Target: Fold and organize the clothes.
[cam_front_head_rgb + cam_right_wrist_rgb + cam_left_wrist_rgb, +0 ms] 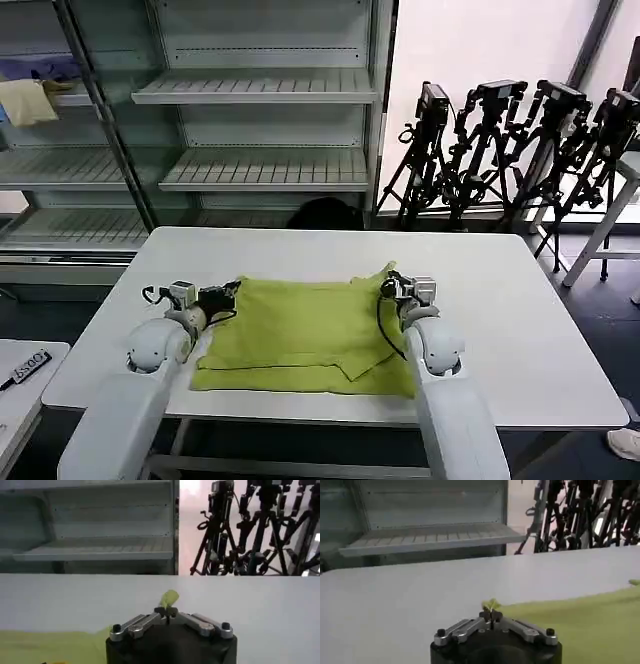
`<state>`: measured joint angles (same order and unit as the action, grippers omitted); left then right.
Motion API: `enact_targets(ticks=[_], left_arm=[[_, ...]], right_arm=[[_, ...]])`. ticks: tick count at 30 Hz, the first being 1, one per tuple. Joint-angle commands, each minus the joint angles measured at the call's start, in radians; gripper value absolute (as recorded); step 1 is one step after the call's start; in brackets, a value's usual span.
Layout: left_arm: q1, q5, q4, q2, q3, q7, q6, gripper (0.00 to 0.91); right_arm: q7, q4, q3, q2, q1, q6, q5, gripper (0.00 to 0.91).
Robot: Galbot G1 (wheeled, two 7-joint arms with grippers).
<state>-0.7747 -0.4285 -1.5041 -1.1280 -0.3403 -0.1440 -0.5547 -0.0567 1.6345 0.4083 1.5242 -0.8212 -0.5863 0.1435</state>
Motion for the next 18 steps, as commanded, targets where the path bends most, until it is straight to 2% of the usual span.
enact_targets(ticks=[1,10,18], left_arm=[[-0.134,-0.094,-0.196,0.058,-0.075,-0.004,0.015,0.0],[-0.282,-0.125,-0.312,0.064,-0.135,-0.043,0.043,0.0],[-0.38,-0.133,-0.366,0.085,-0.18,-0.09,0.049,0.0]], right_arm=[[-0.023,0.173,-0.006,-0.007,-0.123,-0.001,0.056,0.0],[-0.006,0.322,-0.001,-0.024,-0.287,-0.001,0.062,0.0],[0.016,0.376,0.025,-0.026,-0.366,0.001,0.055,0.0]])
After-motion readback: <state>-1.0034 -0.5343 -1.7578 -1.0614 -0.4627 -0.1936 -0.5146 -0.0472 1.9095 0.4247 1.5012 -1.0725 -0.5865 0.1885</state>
